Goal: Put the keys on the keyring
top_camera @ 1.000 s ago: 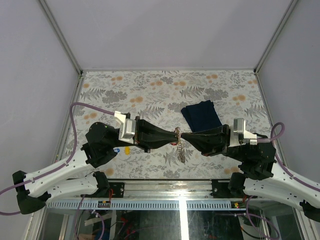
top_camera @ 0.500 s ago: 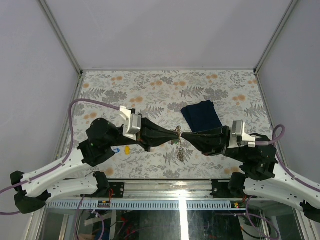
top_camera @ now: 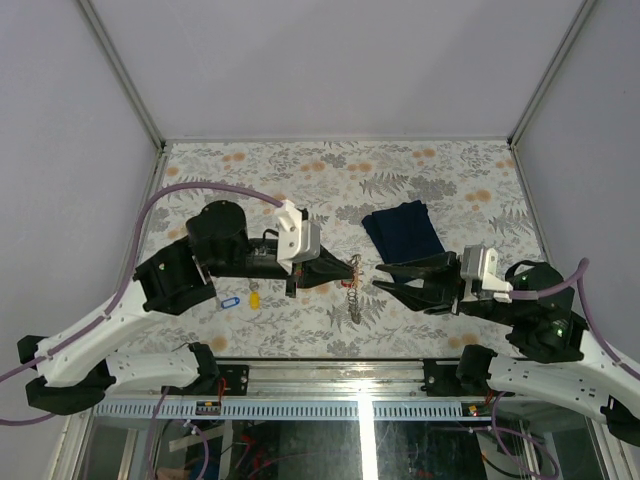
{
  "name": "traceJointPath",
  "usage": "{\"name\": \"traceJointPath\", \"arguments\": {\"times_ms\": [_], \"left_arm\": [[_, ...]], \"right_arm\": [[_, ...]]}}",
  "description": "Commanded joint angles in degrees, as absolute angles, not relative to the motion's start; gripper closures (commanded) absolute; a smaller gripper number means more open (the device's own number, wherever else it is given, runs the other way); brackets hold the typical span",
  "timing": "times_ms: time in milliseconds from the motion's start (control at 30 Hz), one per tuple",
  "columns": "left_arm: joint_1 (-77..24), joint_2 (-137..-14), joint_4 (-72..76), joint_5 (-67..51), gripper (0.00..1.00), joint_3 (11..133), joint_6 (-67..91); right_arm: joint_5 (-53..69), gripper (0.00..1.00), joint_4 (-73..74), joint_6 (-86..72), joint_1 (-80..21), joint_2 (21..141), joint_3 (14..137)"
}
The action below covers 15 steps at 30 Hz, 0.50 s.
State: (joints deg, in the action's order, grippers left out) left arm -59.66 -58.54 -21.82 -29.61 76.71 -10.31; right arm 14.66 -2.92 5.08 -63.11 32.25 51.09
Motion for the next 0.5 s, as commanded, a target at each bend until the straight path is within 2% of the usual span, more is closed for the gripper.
{"name": "traceJointPath", "arguments": {"times_ms": [0, 233, 467], "left_arm": [[-59.91, -61.30, -36.64, -30.46, 1.00, 84.04, -16.83], [-59.88, -65.28, -47.86, -28.68, 1.00, 91.18, -19.90], [-59.92, -66.11, -49.25, -28.49, 1.00, 92.28, -20.64]], "right_arm": [[14.78, 0.65, 3.77, 7.72, -63.31, 34.22, 55.87], [15.24, 0.64, 9.24, 3.89, -63.33, 39.61, 59.94], [15.78, 0.64, 10.04, 1.49, -63.28, 43.13, 61.19]]}}
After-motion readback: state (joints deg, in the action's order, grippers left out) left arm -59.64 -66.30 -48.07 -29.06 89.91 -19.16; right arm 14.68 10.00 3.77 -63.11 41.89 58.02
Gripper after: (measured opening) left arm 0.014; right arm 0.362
